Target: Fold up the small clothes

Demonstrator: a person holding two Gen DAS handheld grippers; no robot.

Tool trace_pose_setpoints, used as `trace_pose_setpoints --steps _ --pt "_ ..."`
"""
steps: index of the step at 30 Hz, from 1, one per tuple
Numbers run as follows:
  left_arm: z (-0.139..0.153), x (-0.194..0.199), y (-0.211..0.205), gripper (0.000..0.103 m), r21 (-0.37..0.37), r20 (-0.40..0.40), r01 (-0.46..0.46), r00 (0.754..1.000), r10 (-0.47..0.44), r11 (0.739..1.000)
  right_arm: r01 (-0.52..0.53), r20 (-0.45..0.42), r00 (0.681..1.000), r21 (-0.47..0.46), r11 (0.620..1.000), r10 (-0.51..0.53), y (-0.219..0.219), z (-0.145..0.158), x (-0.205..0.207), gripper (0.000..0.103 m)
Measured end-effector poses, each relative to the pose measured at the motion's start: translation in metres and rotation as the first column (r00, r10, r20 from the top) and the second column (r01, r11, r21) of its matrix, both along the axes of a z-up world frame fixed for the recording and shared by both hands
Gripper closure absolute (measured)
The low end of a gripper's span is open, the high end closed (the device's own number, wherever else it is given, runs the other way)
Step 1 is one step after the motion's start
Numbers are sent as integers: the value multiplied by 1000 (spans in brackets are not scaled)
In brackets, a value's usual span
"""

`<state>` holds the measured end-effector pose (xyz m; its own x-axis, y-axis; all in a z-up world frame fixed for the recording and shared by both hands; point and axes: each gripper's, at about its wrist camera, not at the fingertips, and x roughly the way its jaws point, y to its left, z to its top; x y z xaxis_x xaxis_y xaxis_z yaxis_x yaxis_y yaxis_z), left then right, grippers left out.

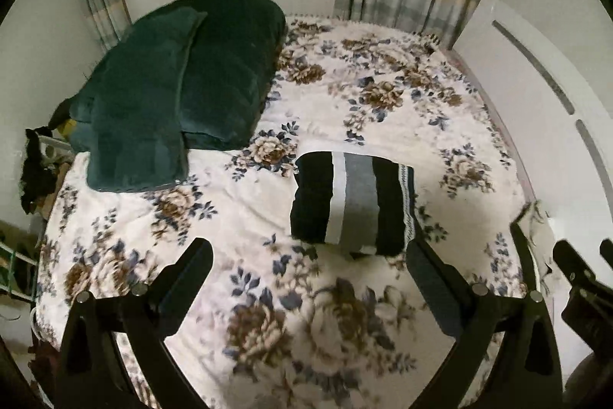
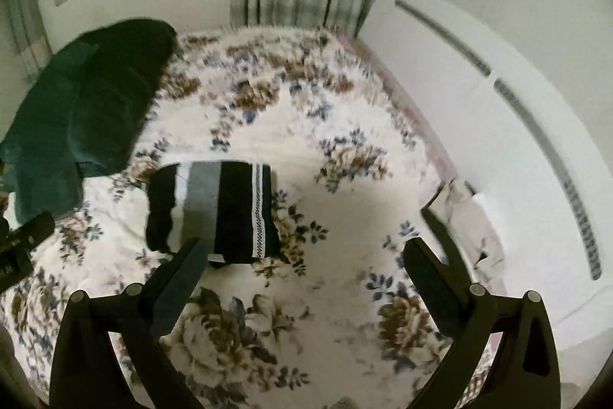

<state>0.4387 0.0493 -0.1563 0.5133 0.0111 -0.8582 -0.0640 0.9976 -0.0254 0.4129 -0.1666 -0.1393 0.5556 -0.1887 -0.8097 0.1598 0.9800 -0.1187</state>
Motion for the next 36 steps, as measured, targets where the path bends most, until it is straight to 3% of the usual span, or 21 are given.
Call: trace_pose_setpoints --steps 7,13,23,36 --pt "66 -64 -7 0 -5 55 -17 998 17 1000 -67 83 994 -28 997 69 10 93 -80 0" --pt "103 -105 -13 0 21 108 -11 994 9 1000 -94 131 987 -9 996 94 7 140 -127 0" --pt "131 -144 -21 0 28 136 -8 991 4 1000 -113 187 976 10 994 109 0 185 -175 0" --pt "151 -164 -16 0 33 177 -23 984 17 999 -111 229 968 19 994 104 -6 209 -197 0"
